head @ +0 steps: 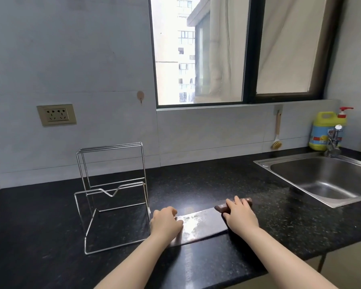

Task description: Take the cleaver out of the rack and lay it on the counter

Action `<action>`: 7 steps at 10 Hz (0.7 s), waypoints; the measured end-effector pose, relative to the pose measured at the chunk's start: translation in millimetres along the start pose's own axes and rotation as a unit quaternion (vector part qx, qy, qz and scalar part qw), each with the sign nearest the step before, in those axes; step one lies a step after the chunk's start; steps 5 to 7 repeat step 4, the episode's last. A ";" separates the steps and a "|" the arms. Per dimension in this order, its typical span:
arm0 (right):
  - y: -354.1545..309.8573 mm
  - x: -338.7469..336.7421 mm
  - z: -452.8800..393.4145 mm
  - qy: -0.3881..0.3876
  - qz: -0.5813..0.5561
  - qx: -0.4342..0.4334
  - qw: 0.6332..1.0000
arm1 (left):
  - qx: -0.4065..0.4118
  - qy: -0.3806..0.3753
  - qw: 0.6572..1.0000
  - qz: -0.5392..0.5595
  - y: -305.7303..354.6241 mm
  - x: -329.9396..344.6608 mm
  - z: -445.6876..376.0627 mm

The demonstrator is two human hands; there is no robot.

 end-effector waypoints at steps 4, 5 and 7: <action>-33.4 -36.7 0.1 0.012 -0.164 -0.013 0.986 | 0.085 0.006 0.986 0.144 49.1 -42.0 16.8; -33.4 -36.7 0.1 0.012 -0.164 -0.013 0.986 | 0.085 0.006 0.986 0.144 49.1 -42.0 16.8; -33.4 -36.7 0.1 0.012 -0.164 -0.013 0.986 | 0.085 0.006 0.986 0.144 49.1 -42.0 16.8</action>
Point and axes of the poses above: each hand's wrist, its own z-axis away from the middle knuckle, its own x-axis out of the palm, y = z × x, the point moved 9 cm from there along -z, towards the middle knuckle, and after that the axes turned 6 degrees about z, right-handed, at the moved point
